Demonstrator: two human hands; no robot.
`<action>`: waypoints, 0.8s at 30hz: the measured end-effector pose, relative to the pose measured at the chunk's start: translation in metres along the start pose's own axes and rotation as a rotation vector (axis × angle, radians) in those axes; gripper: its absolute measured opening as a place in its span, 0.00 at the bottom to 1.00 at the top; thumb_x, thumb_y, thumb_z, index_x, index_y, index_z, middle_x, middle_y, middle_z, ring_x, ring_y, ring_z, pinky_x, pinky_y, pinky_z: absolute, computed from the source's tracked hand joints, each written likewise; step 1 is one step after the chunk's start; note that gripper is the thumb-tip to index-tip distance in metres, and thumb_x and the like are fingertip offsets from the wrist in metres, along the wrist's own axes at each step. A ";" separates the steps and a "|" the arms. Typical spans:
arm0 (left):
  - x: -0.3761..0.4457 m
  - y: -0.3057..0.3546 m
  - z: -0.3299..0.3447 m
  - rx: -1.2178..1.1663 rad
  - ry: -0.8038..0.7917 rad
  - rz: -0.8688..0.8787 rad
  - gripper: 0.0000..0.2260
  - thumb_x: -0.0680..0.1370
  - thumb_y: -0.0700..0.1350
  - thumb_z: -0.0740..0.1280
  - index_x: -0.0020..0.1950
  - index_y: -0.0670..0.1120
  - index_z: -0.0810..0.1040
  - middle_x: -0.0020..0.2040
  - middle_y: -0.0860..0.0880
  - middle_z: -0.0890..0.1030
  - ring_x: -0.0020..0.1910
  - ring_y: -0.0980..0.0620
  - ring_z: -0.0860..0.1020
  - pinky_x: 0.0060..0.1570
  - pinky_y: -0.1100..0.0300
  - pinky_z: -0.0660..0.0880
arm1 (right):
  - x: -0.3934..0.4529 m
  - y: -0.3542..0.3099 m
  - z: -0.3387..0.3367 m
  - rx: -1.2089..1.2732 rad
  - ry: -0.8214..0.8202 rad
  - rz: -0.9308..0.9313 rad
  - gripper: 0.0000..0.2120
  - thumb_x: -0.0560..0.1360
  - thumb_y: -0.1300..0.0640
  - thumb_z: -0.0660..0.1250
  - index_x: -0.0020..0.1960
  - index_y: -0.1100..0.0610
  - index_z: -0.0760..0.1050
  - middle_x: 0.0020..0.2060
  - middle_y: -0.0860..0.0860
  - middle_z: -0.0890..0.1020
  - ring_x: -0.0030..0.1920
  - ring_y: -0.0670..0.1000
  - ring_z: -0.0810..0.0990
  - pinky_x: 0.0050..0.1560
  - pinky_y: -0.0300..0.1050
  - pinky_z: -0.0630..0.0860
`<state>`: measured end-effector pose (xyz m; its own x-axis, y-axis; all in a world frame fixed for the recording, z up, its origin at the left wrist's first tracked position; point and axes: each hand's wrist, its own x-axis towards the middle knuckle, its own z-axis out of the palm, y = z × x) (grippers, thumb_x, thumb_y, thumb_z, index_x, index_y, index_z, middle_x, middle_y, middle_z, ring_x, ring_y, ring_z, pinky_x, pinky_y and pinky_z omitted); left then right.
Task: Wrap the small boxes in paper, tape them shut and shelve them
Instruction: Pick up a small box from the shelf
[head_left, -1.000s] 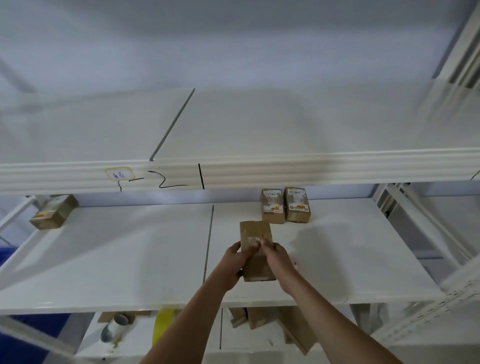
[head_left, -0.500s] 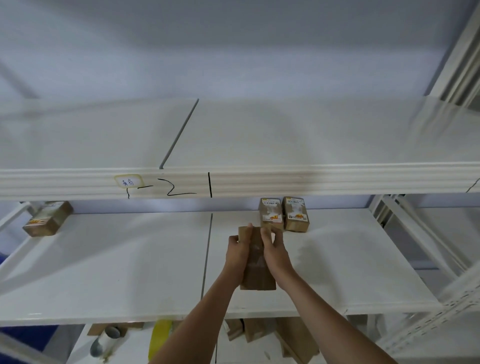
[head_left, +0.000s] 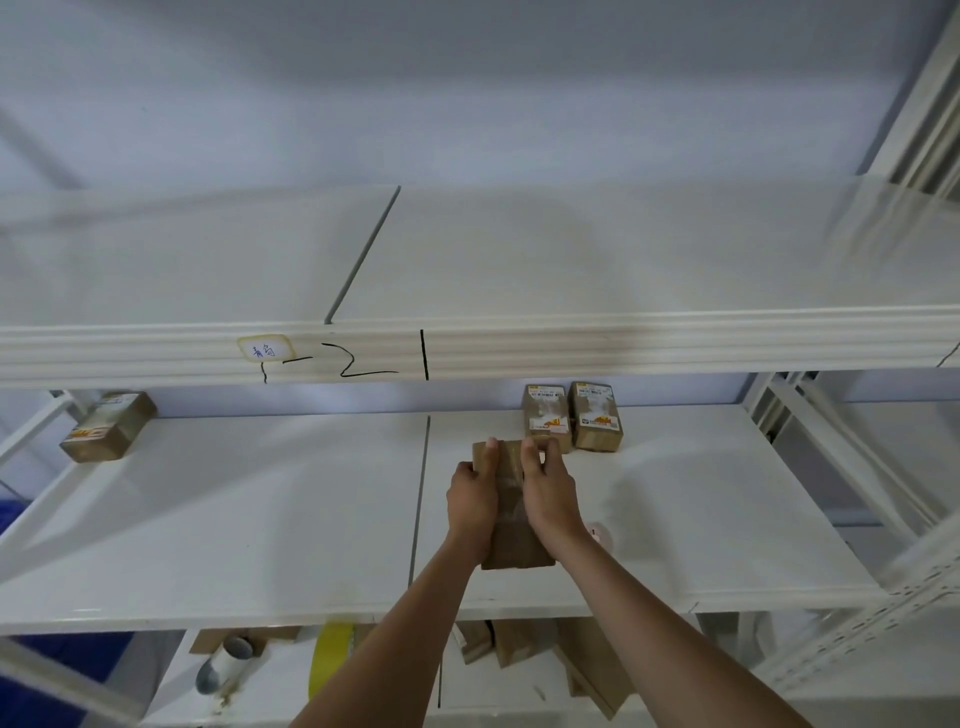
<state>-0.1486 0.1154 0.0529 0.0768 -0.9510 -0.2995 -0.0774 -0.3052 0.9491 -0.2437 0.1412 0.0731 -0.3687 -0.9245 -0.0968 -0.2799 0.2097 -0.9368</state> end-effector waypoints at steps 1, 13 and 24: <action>0.000 0.000 -0.001 -0.001 -0.001 -0.011 0.30 0.76 0.70 0.60 0.58 0.44 0.76 0.49 0.44 0.83 0.46 0.46 0.83 0.50 0.47 0.82 | 0.001 0.001 0.000 0.001 -0.004 0.009 0.18 0.84 0.41 0.51 0.63 0.51 0.69 0.51 0.52 0.81 0.48 0.51 0.80 0.40 0.38 0.72; -0.007 -0.009 -0.012 -0.077 -0.455 -0.165 0.25 0.76 0.64 0.67 0.64 0.48 0.74 0.58 0.45 0.83 0.56 0.45 0.83 0.56 0.46 0.81 | 0.024 0.004 -0.016 0.287 0.019 0.315 0.29 0.81 0.32 0.49 0.74 0.48 0.60 0.62 0.54 0.77 0.59 0.58 0.77 0.62 0.59 0.75; -0.002 -0.028 -0.010 -0.167 -0.364 -0.023 0.20 0.81 0.52 0.66 0.71 0.46 0.71 0.59 0.43 0.82 0.56 0.45 0.83 0.54 0.50 0.82 | -0.009 0.028 -0.004 -0.055 -0.099 0.082 0.23 0.84 0.44 0.55 0.75 0.54 0.63 0.67 0.54 0.76 0.64 0.55 0.77 0.50 0.40 0.75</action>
<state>-0.1367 0.1261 0.0275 -0.2826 -0.9085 -0.3077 0.0851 -0.3433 0.9354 -0.2513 0.1568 0.0489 -0.3037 -0.9300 -0.2072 -0.3015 0.3000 -0.9050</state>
